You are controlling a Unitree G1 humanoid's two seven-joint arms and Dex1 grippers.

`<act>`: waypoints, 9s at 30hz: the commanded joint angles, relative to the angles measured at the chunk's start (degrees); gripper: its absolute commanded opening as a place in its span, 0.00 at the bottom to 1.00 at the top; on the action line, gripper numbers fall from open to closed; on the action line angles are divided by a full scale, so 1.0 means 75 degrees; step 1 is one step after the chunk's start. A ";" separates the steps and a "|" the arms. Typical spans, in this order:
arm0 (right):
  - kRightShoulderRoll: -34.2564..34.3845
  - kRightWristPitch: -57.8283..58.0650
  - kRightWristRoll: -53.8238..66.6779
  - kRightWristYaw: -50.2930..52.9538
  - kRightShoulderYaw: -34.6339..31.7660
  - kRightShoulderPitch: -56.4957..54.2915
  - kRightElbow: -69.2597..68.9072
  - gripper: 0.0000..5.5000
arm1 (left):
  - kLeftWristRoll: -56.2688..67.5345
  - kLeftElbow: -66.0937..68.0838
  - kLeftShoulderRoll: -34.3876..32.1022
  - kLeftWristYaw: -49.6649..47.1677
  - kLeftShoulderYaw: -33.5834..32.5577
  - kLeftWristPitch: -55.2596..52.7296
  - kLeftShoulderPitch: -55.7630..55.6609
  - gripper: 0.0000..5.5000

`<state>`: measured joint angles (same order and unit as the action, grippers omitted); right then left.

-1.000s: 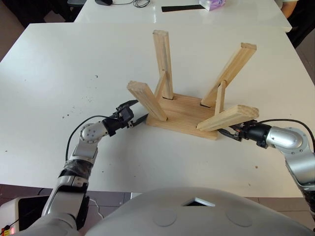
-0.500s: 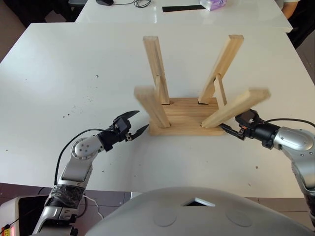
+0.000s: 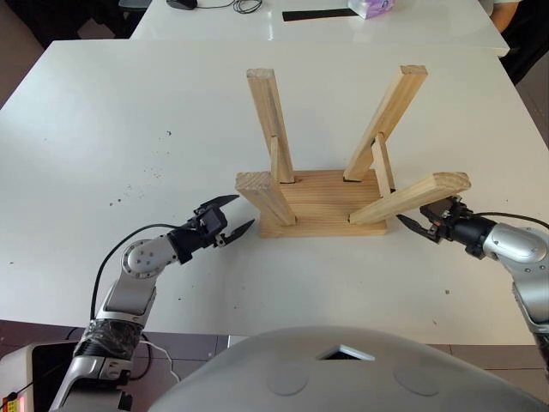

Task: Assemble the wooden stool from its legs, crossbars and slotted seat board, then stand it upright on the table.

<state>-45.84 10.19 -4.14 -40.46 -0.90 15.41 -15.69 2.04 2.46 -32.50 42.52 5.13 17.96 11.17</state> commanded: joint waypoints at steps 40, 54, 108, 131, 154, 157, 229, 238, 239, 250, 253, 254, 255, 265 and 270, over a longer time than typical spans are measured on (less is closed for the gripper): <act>-0.0058 0.2502 0.2419 -0.1184 -0.1028 -0.0009 -0.4219 0.55 | 0.5818 -0.5903 -0.0751 -0.0038 -0.1615 -0.6639 -0.0147 0.61; -0.0688 0.2829 0.3405 -0.2094 -0.2140 0.0072 -0.4766 0.55 | 0.6658 -0.5980 -0.1523 0.0919 -0.2308 -0.6909 0.0528 0.61; -0.0161 0.1158 0.3218 -0.3362 0.0272 -0.0335 -0.0132 0.55 | 0.1793 -0.0628 -0.1554 0.4060 -0.0397 -0.1907 0.0404 0.61; 0.0020 0.0601 0.2911 -0.3520 0.1277 -0.0833 0.0353 0.29 | 0.1963 -0.0397 -0.1061 0.4078 0.0264 -0.1921 -0.0338 0.31; -0.3442 0.8075 1.4441 -0.2316 -0.0796 -0.1375 -0.1095 0.29 | 0.9459 -0.4129 -0.3888 0.3158 -0.1561 -1.0845 -0.2463 0.28; -0.5254 0.8932 1.5606 -0.4093 -0.0064 -0.2082 -0.0430 0.29 | 1.2052 -0.3571 -0.4978 0.2651 -0.1206 -1.1430 -0.3453 0.28; 0.0121 0.2232 0.7108 0.4345 -0.0569 -0.1278 0.0553 0.77 | 0.5074 -0.0876 -0.1844 -0.2021 -0.1741 -0.6836 -0.1496 0.53; 0.2336 -0.0943 0.2820 0.5428 0.0957 -0.1417 0.1842 0.77 | 0.2029 -0.0186 0.0623 -0.4104 -0.0552 -0.4128 -0.0823 0.53; 0.2594 -0.1210 0.2638 0.5474 0.0954 -0.1388 0.2026 0.77 | 0.1805 -0.0162 0.0896 -0.4396 -0.0587 -0.3852 -0.0766 0.53; 0.4201 -0.2857 0.1612 0.5265 0.0677 -0.1782 0.3939 0.77 | 0.0460 0.1097 0.2764 -0.5531 -0.0595 -0.1844 -0.0964 0.53; 0.4367 -0.2894 0.1639 0.5075 0.0545 -0.1939 0.4226 0.77 | 0.0258 0.1438 0.2878 -0.5584 -0.0626 -0.1595 -0.1086 0.53; 0.4402 -0.2896 0.1575 0.5081 0.0498 -0.2016 0.4334 0.77 | 0.0228 0.1586 0.2933 -0.5604 -0.0663 -0.1504 -0.1156 0.53; 0.4419 -0.2936 0.1463 0.5142 0.0452 -0.2096 0.4447 0.77 | 0.0193 0.1725 0.2998 -0.5622 -0.0685 -0.1444 -0.1249 0.53; 0.4677 -0.2919 0.1059 0.5498 -0.0108 -0.2917 0.5616 0.77 | -0.0181 0.2624 0.3375 -0.5840 -0.0772 -0.0831 -0.1770 0.53; 0.4758 -0.2996 0.0762 0.5534 -0.0077 -0.3164 0.6018 0.77 | -0.0141 0.2946 0.3483 -0.5887 -0.0931 -0.0706 -0.2007 0.53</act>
<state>-10.90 -12.98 2.63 0.83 -1.76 -7.84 27.71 1.06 22.00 -6.84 -1.48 -1.29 13.89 -3.83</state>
